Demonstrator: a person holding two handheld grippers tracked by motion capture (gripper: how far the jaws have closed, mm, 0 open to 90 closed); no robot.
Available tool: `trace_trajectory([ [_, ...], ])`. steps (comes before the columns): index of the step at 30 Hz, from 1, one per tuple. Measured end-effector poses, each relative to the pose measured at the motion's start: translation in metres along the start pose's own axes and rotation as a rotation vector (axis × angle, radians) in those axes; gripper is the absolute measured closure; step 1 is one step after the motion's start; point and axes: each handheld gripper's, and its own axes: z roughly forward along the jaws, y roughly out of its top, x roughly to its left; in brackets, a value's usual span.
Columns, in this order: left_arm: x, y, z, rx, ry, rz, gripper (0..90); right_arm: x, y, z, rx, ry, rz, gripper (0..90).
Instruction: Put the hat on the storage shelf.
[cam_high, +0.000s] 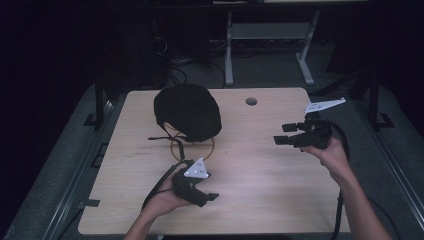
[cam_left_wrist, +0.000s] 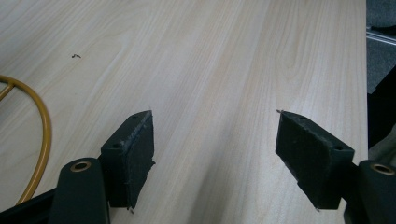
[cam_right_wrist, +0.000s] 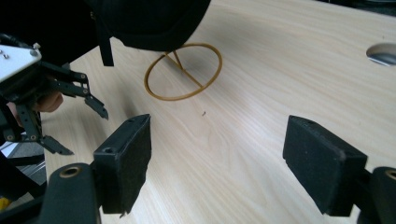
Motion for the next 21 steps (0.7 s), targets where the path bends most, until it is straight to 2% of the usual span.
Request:
trace_trajectory([
  [9,0.001,-0.001,-0.001,-0.003,0.007,-0.005,27.9,-0.004,-0.024,-0.005,0.013,-0.011,0.021,22.6],
  [13,0.003,-0.001,-0.002,0.005,0.013,0.003,27.8,-0.005,-0.035,-0.005,-0.012,0.022,0.049,22.6],
  [21,0.002,-0.002,0.000,0.003,0.013,-0.013,27.0,-0.003,-0.052,-0.002,-0.010,0.017,0.054,22.0],
])
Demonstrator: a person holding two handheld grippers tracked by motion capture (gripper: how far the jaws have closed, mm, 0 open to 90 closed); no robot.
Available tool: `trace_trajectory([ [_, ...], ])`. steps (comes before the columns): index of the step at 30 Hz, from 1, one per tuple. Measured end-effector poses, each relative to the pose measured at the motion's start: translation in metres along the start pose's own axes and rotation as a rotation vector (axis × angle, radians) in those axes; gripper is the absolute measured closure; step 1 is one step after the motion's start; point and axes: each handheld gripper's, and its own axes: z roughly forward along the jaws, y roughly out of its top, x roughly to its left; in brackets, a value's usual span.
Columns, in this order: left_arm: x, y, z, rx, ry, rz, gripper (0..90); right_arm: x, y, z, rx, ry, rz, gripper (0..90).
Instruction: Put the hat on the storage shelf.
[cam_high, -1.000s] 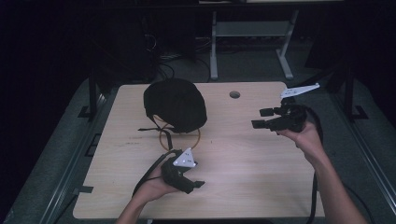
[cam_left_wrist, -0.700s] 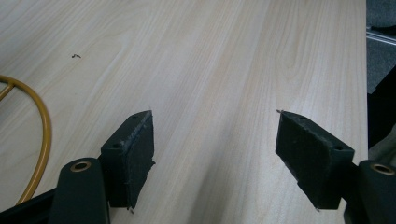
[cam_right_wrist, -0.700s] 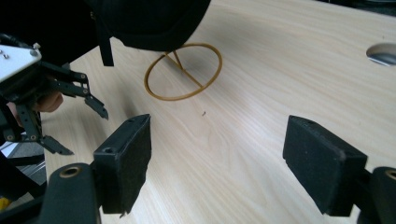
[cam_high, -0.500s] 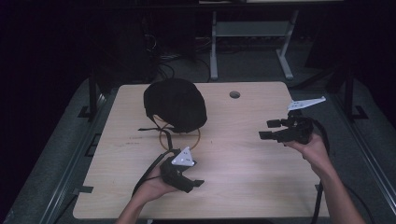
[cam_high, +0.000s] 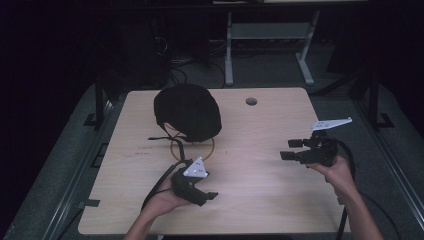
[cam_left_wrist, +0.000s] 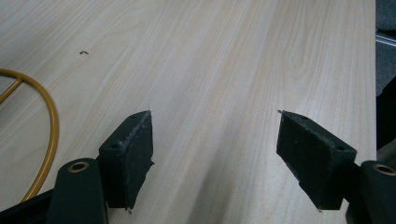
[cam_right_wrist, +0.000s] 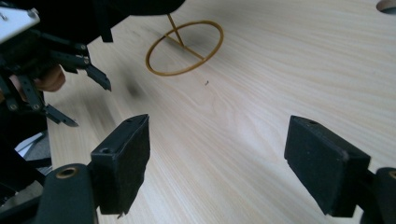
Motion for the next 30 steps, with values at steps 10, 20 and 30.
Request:
trace_trajectory([
  [10,-0.002,0.000,0.003,0.009,0.001,0.017,26.6,0.000,-0.029,-0.002,0.004,-0.017,0.025,22.0],
  [20,-0.003,0.000,0.005,0.010,0.004,0.023,26.6,0.000,-0.053,-0.008,0.003,-0.049,0.046,22.1],
  [30,-0.004,-0.001,0.007,0.010,0.006,0.020,26.3,0.005,-0.078,-0.013,-0.010,-0.065,0.058,22.2],
])
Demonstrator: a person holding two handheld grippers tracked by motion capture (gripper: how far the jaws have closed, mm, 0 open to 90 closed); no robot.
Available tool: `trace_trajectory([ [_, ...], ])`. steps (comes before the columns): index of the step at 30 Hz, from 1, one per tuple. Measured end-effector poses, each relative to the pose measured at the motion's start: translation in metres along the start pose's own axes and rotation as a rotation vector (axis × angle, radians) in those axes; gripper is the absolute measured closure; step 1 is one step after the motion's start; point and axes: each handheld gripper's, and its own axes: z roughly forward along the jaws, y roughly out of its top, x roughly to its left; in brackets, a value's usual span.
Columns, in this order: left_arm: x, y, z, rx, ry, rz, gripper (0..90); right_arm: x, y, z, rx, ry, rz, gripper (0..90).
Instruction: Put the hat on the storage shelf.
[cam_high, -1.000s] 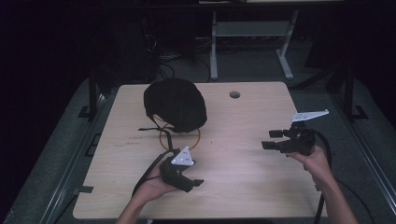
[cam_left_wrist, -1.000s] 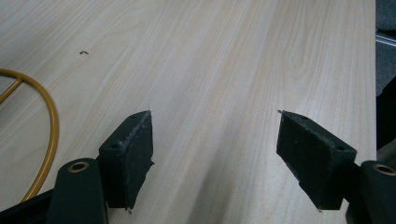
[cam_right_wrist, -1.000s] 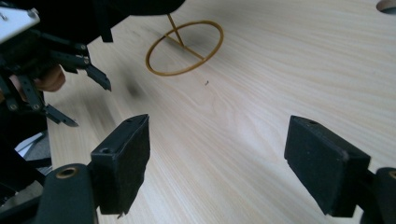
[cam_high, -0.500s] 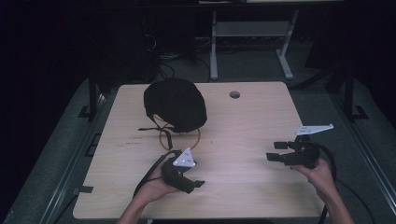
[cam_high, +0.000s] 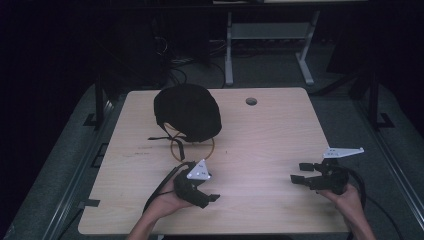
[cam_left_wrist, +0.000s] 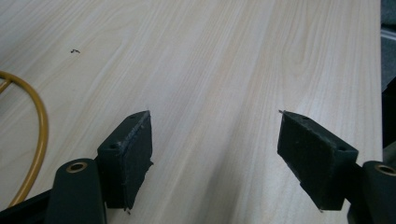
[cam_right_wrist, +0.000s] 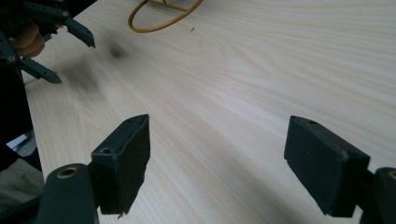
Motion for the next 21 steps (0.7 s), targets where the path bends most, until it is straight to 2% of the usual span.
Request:
trace_trajectory([
  [7,-0.002,-0.002,0.001,0.000,0.003,0.003,26.3,0.009,-0.016,-0.001,-0.023,0.015,0.016,22.2],
  [11,-0.002,-0.003,0.001,-0.005,0.007,-0.006,26.3,0.016,-0.021,-0.003,-0.019,-0.001,-0.010,21.7],
  [19,-0.003,-0.004,0.001,-0.022,0.017,-0.014,26.3,0.021,-0.035,-0.010,-0.062,-0.004,0.003,20.4],
  [21,-0.004,-0.004,0.002,-0.028,0.019,-0.020,26.4,0.024,-0.039,-0.011,-0.070,-0.022,-0.004,19.9],
])
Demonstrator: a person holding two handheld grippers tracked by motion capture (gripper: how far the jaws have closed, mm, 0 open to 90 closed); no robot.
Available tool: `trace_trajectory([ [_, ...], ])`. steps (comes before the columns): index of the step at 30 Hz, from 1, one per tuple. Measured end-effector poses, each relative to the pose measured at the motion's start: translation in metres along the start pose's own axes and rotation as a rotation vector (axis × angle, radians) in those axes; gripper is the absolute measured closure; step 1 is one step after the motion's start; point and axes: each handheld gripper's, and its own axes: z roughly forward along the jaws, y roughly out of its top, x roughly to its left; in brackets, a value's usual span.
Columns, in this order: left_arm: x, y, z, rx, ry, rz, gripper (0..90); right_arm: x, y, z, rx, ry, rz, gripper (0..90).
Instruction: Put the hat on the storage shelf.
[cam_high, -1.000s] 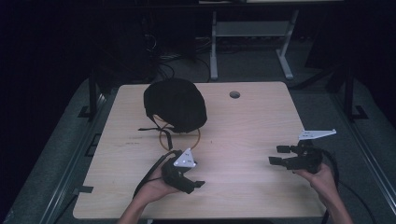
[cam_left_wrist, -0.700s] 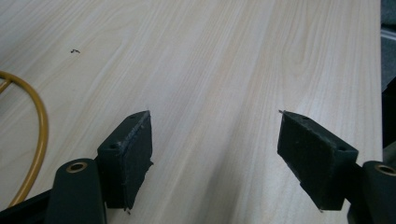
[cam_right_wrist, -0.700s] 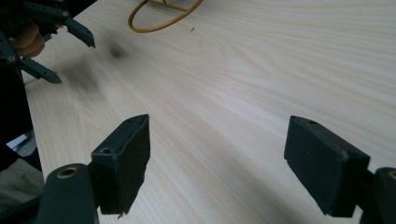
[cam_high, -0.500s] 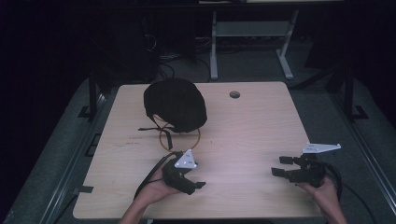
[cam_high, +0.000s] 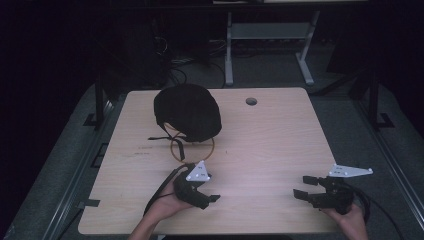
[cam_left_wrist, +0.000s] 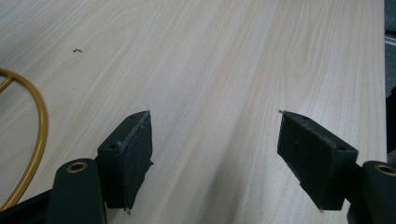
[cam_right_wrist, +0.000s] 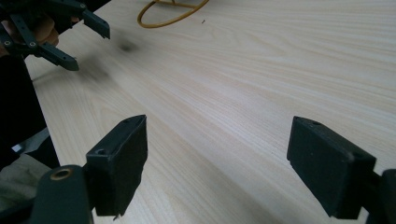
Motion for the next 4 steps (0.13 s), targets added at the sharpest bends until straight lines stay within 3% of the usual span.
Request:
trace_trajectory([
  [4,-0.0010,0.0013,0.0015,0.001,0.005,0.008,26.5,0.0019,-0.0023,-0.0024,-0.009,-0.020,-0.017,20.0],
])
